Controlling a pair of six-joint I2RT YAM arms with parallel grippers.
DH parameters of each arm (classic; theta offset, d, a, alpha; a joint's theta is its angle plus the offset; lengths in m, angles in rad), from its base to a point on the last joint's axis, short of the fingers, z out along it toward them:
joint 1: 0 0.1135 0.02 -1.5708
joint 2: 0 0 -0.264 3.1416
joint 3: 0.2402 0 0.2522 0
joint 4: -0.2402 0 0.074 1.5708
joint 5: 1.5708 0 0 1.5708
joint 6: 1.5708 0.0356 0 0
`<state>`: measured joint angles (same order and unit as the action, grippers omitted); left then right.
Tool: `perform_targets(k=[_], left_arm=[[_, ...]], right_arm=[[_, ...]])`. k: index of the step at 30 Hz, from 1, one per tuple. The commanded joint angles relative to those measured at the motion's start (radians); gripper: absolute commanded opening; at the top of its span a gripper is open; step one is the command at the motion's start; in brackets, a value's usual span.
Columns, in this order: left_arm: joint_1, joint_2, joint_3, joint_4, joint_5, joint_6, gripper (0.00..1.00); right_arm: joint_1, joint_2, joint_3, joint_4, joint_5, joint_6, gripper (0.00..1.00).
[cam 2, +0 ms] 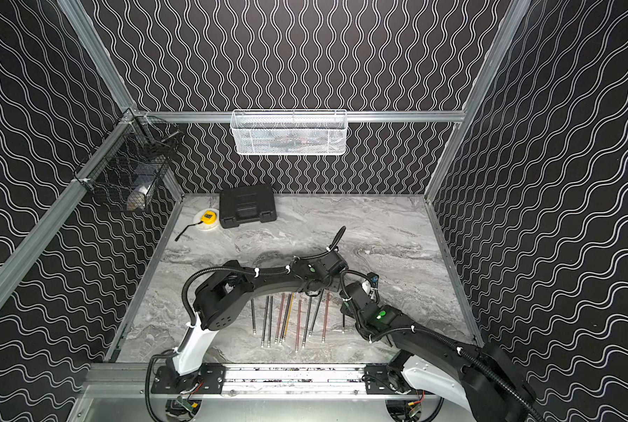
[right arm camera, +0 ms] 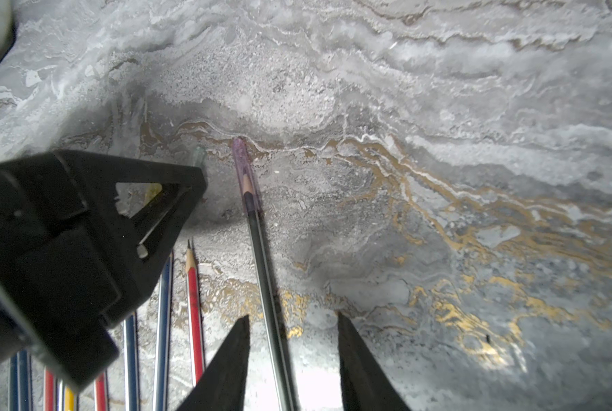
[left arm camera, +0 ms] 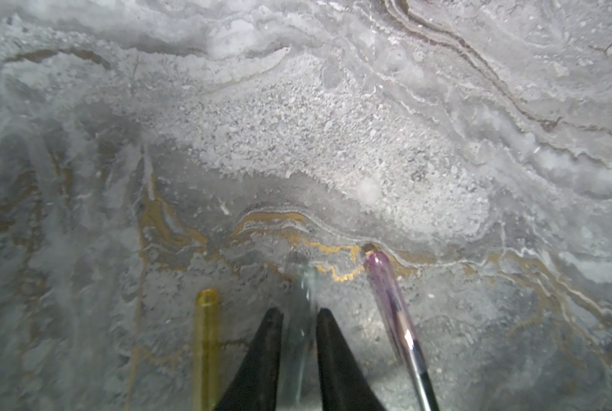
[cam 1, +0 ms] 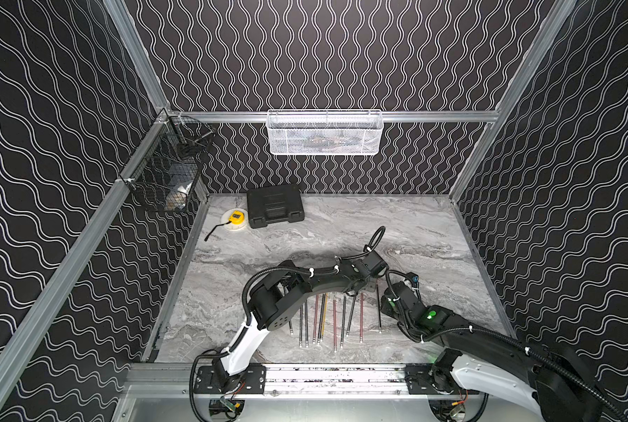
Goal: Remove the protective cover of the pencils
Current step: Place the protective sleeve at the center of the board, then pick up the pencil from the center of the board.
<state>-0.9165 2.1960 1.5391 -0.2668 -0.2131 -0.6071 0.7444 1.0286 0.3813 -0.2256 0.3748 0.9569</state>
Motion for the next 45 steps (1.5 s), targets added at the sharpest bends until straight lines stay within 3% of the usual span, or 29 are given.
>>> perform_targets(k=[1, 25, 33, 41, 45], left_arm=[[0.001, 0.003, -0.017, -0.085, 0.012, 0.001, 0.25], [0.0, -0.149, -0.088, -0.021, 0.031, -0.013, 0.26], [0.011, -0.552, -0.472, 0.22, -0.052, -0.067, 0.3], [0.103, -0.999, -0.833, 0.303, -0.162, -0.184, 0.39], [0.146, -1.149, -0.92, 0.29, -0.186, -0.198, 0.44]], right_arm=[[0.0, 0.003, -0.001, 0.018, -0.005, 0.0, 0.41], [-0.002, 0.111, 0.045, 0.026, -0.033, -0.021, 0.36], [0.001, 0.212, 0.122, -0.039, -0.022, -0.041, 0.33], [0.004, 0.307, 0.172, -0.082, -0.006, -0.043, 0.32], [0.005, 0.332, 0.176, -0.082, 0.003, -0.037, 0.33]])
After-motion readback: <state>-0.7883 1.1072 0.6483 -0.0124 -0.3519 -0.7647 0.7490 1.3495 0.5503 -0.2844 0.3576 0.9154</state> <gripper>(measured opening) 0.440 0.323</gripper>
